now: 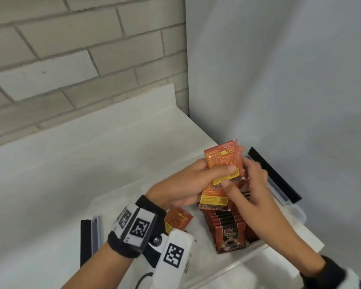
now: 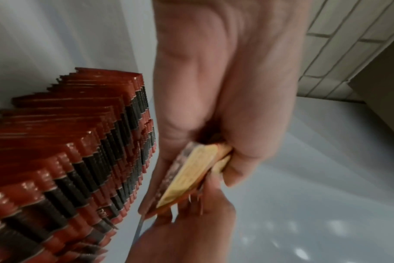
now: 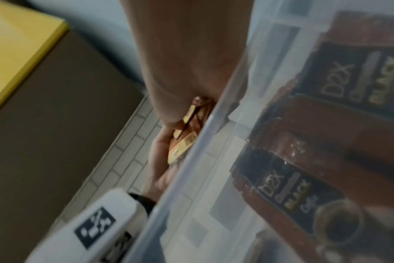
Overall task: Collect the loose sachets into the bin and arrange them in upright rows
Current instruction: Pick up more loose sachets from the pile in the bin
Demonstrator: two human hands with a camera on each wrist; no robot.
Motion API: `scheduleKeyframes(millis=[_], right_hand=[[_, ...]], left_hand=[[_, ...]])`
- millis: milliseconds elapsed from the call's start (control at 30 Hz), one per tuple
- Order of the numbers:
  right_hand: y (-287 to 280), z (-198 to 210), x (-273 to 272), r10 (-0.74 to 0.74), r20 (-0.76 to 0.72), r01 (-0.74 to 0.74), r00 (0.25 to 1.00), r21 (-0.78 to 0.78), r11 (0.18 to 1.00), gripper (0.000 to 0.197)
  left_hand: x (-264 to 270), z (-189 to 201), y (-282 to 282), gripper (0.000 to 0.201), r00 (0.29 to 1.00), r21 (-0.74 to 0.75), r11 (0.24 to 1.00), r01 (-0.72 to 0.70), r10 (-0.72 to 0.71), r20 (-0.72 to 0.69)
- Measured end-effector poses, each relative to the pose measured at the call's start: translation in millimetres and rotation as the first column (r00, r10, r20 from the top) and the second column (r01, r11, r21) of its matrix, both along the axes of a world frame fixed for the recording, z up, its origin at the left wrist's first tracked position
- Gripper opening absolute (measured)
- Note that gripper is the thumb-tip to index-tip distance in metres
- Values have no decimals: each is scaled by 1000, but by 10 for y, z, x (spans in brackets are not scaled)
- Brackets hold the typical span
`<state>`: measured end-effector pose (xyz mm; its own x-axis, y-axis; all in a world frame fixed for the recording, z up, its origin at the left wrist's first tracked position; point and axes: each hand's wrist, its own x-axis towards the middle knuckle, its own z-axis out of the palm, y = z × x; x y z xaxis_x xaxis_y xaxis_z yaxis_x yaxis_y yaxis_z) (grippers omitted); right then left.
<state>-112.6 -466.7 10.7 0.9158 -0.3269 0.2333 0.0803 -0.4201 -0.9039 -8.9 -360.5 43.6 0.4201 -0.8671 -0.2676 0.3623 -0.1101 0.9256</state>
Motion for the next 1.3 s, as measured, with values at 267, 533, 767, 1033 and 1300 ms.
scheduleKeyframes(millis=[267,533,767,1033,1300], right_hand=[[-50,-58,28,187,169,-51,968,-596,801,108],[-102,-89,60,209,193,-50,959,-611,790,81],[-126,-74,31,215,194,-97,957,-483,870,53],[-132,-44,13,167,224,-69,960,-388,919,71],[-113,-14,-39,126,205,-75,970,-241,968,92]], left_hand=[[-159,-18,-40,29,997,32,998,54,-55,55],[-124,20,45,30,968,45,974,223,-227,107],[-60,21,158,49,934,-127,944,305,-323,-154],[2,-16,152,42,917,-197,946,256,-302,-261],[34,-63,165,43,913,-209,938,277,-325,-247]])
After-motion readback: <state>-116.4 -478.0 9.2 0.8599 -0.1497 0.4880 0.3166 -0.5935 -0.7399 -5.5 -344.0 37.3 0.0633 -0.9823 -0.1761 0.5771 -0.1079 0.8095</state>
